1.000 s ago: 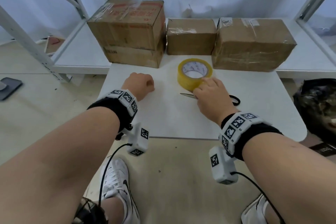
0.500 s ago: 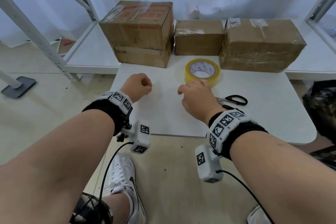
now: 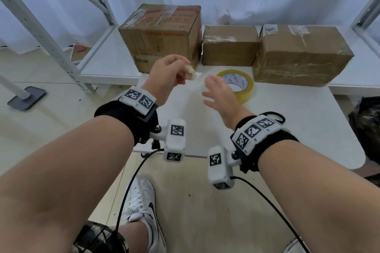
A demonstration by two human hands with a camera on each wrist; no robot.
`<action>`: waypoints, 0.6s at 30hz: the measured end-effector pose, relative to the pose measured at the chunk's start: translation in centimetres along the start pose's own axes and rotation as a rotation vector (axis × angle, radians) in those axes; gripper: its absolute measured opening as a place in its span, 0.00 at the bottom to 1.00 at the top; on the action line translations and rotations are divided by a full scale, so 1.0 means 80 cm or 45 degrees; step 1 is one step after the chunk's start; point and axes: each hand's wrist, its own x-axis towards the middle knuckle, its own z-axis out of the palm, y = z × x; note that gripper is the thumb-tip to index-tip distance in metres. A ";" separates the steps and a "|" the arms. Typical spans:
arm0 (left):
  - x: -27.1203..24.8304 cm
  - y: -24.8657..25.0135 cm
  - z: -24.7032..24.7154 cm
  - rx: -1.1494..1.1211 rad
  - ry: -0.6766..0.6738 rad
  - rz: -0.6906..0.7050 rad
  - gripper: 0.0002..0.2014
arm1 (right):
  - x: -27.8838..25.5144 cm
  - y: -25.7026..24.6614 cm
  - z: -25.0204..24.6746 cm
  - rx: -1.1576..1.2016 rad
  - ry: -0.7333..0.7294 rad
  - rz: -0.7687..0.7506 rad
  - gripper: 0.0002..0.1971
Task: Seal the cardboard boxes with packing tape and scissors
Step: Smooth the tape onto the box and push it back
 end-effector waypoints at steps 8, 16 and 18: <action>-0.006 0.015 0.034 0.868 -0.205 0.433 0.06 | -0.008 -0.066 -0.024 0.358 -0.221 0.040 0.13; -0.007 0.086 0.094 0.789 -0.202 0.643 0.08 | -0.044 -0.139 -0.095 0.260 -0.179 -0.227 0.17; -0.014 0.091 0.115 0.803 -0.336 0.671 0.10 | -0.057 -0.150 -0.121 0.153 -0.042 -0.234 0.16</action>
